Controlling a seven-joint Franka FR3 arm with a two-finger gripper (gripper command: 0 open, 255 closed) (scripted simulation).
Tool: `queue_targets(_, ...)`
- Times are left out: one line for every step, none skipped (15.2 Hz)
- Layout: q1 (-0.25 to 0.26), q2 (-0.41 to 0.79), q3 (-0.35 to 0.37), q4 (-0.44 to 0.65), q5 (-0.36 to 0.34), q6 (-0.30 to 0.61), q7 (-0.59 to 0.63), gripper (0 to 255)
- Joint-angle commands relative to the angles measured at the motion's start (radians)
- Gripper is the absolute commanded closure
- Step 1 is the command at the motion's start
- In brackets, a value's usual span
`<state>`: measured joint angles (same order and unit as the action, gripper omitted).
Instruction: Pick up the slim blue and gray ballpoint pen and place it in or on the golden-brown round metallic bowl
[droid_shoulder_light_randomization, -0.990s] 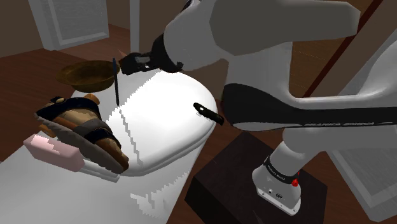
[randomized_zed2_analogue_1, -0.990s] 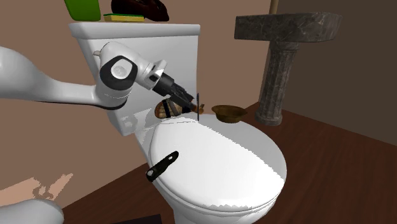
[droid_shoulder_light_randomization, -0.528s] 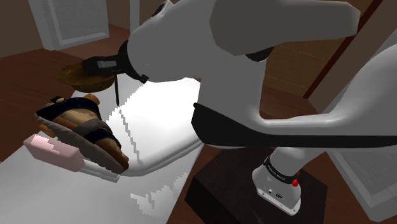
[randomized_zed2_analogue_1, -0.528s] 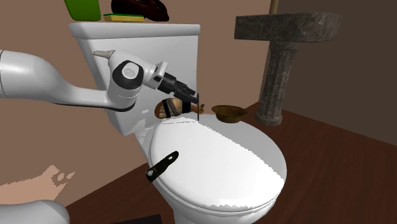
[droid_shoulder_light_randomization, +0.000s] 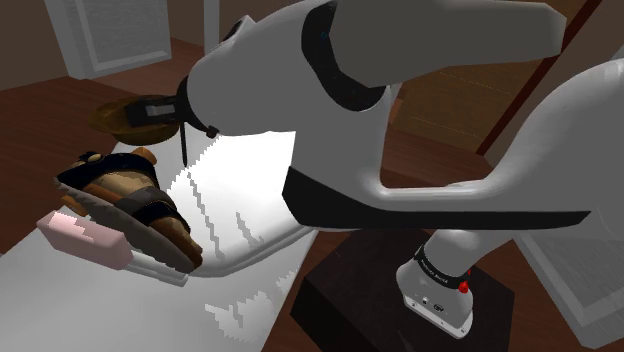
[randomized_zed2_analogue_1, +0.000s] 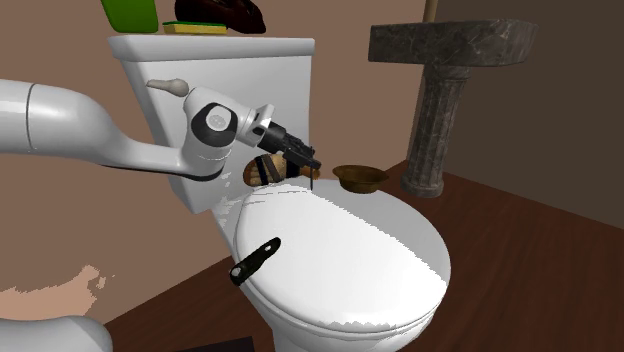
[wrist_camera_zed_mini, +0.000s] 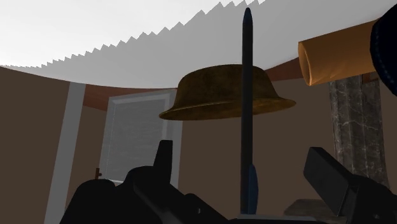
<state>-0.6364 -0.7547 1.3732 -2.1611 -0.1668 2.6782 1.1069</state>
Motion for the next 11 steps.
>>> queue_targets(-0.003,0.0,0.002,0.001,0.0,0.001,0.0,0)
queue_targets(-0.003,0.0,0.002,0.001,0.0,0.001,0.0,0)
queue_targets(-0.003,0.0,0.002,0.001,0.0,0.001,0.0,0)
queue_targets(-0.002,0.0,0.002,0.001,0.0,0.001,0.0,0)
queue_targets(-0.002,0.0,0.002,0.001,0.0,0.001,0.0,255)
queue_targets(-0.002,0.0,0.002,0.001,0.0,0.001,0.0,255)
queue_targets(-0.002,0.0,0.002,0.001,0.0,0.001,0.0,255)
queue_targets(-0.002,0.0,0.002,0.001,0.0,0.001,0.0,255)
queue_targets(-0.002,0.0,0.002,0.001,0.0,0.001,0.0,255)
queue_targets(-0.002,0.0,0.002,0.001,0.0,0.001,0.0,255)
queue_targets(-0.002,0.0,0.002,0.001,0.0,0.0,0.0,255)
